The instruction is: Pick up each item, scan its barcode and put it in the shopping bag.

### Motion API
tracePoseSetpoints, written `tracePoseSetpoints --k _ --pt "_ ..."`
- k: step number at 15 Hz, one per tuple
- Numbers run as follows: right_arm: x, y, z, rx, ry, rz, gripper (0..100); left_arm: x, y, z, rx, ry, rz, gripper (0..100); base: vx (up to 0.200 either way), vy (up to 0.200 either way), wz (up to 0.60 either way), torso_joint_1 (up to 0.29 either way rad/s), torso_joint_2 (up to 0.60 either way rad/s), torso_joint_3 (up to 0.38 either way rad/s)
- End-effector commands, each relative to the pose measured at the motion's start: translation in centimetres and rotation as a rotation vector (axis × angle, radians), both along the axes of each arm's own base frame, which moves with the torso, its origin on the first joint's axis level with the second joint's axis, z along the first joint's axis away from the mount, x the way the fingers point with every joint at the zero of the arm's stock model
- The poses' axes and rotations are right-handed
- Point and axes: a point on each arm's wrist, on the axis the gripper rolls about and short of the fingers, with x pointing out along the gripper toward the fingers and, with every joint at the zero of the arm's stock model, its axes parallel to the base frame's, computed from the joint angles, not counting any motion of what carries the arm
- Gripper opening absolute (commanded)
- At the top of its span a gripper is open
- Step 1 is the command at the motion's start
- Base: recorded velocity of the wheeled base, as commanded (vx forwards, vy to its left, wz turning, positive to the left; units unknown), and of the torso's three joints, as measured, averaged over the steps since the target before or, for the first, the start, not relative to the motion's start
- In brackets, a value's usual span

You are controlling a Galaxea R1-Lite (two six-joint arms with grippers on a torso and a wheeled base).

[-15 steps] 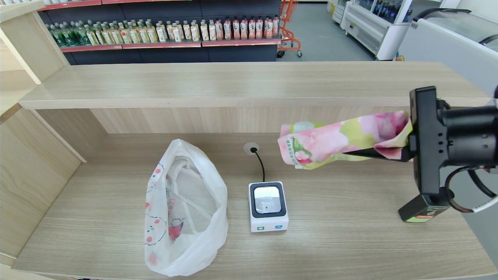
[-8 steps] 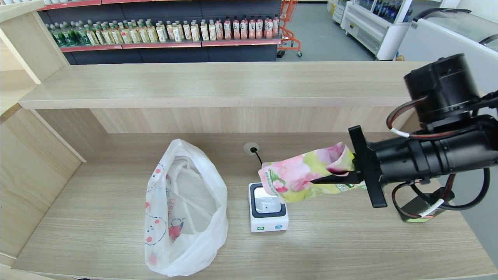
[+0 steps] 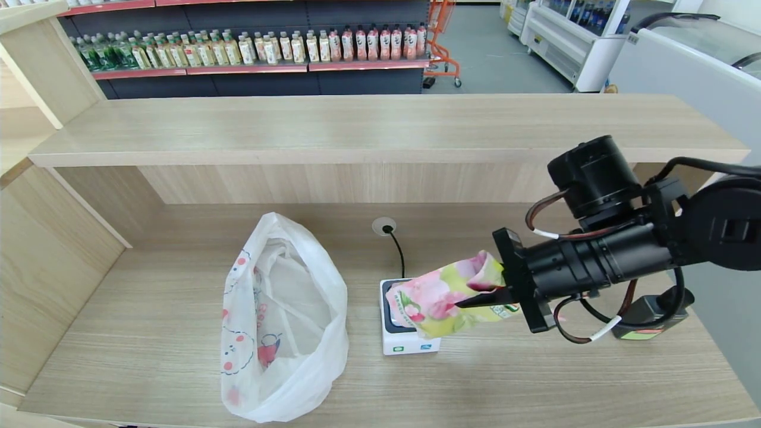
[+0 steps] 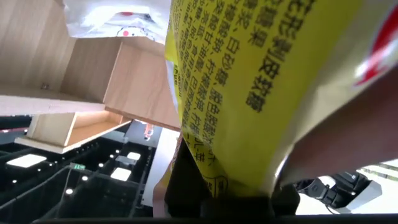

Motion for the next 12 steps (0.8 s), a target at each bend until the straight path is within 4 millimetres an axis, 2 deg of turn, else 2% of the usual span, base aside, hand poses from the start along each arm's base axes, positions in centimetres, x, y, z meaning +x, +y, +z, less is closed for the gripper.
tracePoseSetpoints --k 1,3,6,12 --pt "1.0 0.8 -1.8 -0.028 0.046 0.009 0 0.0 0.0 0.0 0.000 0.000 0.000 100 0.000 0.000 0.00 0.000 0.00 0.000" --pt "1.4 1.3 -2.5 -0.035 0.055 0.015 0 0.0 0.0 0.0 0.000 0.000 0.000 100 0.000 0.000 0.00 0.000 0.00 0.000" --pt "1.9 1.7 -2.4 -0.006 0.005 0.014 0 0.0 0.0 0.0 0.000 0.000 0.000 100 0.000 0.000 0.00 0.000 0.00 0.000" --pt "2.1 3.7 -3.2 0.001 -0.022 0.061 0 0.0 0.0 0.0 0.000 0.000 0.000 100 0.000 0.000 0.00 0.000 0.00 0.000"
